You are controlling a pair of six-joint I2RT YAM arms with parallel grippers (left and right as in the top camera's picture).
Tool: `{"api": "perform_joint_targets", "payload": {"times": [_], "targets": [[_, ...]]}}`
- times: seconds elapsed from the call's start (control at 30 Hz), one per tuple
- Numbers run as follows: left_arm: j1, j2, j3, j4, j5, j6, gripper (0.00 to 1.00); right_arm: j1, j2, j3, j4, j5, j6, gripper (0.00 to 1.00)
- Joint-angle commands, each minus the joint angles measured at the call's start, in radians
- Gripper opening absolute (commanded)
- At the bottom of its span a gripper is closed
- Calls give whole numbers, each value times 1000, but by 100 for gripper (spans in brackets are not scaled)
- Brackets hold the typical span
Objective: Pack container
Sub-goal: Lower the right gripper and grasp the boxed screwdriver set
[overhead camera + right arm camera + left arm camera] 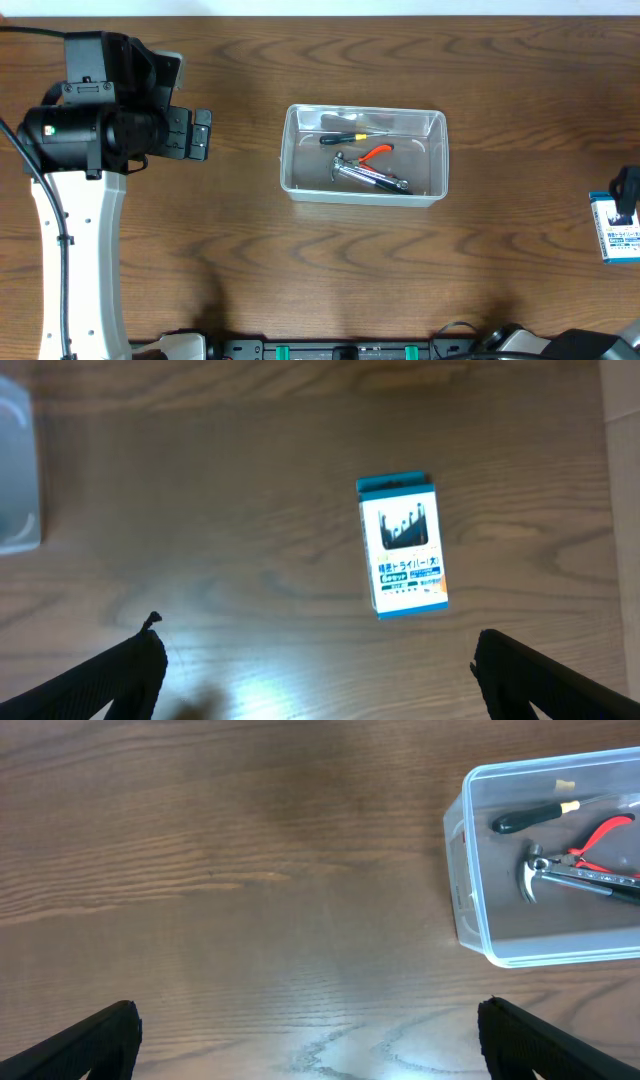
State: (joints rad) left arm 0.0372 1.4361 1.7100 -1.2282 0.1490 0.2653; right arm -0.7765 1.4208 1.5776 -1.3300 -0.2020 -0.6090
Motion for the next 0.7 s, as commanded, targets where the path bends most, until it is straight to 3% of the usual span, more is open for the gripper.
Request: {"api": "perform_joint_targets", "payload": {"times": [0.0,0.27,0.5,0.67], "targets": [[-4,-5,6,0,-11,-5,98,-11,41,17,18,-3,68,99],[-4,-5,6,0,-11,-5,98,-24,116,17,38,31,213,99],[-4,-5,6,0,-11,-5,98,-21,119,-10,49,30,119,99],[-4,-5,6,0,-11,-5,98,-23,120,-119,136,137,96,99]]}}
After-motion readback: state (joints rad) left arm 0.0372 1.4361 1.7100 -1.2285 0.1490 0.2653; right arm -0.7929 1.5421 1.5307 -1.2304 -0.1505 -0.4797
